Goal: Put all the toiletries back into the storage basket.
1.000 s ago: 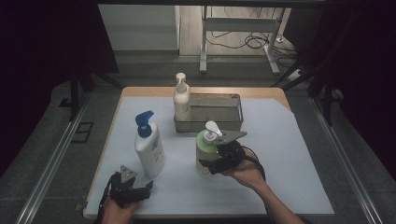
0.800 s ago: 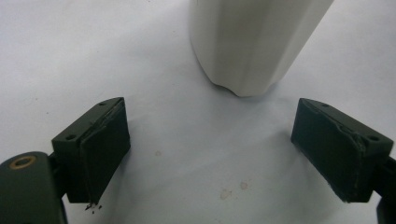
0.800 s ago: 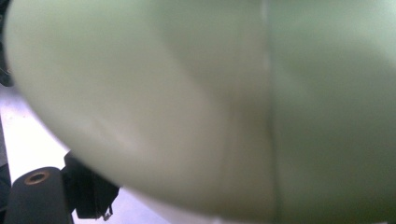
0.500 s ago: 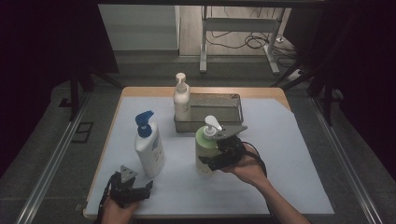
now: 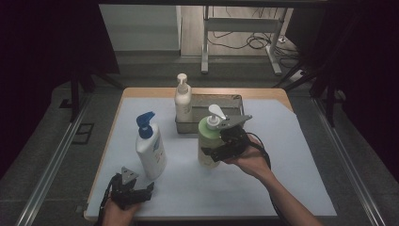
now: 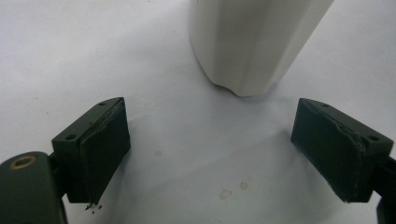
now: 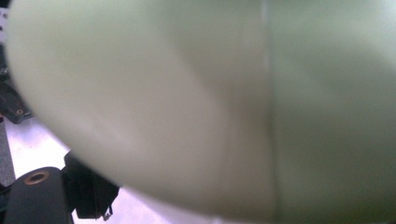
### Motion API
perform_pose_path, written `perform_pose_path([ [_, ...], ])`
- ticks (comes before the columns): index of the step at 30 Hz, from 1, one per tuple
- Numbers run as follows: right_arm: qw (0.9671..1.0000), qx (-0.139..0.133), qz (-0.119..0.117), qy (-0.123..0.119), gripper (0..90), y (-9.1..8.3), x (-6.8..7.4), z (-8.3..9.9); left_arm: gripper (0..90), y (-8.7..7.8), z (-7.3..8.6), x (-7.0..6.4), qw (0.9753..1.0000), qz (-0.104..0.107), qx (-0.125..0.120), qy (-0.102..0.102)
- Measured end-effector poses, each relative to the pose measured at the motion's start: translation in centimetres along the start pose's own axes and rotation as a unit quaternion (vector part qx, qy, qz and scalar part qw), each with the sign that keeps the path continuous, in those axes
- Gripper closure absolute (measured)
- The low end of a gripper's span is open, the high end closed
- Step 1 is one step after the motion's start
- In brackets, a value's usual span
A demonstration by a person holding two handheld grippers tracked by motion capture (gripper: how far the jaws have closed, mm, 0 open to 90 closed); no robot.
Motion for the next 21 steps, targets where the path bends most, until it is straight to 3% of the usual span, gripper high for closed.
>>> perform_pose_path([
  [21,0.9992,-0.015,0.034,0.014,11.8,-0.6,-2.6,-4.3,11.3,0.0,0.0,0.0,1.0,0.0,0.0,0.0],
])
Point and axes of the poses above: each handheld gripper's, and its own axes: y roughly forward along the jaws, z roughly out of its underside, x roughly to its left, the point moved 6 cm from there along y, roughly forward along the jaws, and after that the axes turned 11 degrees about y, right-handed, at the moved point
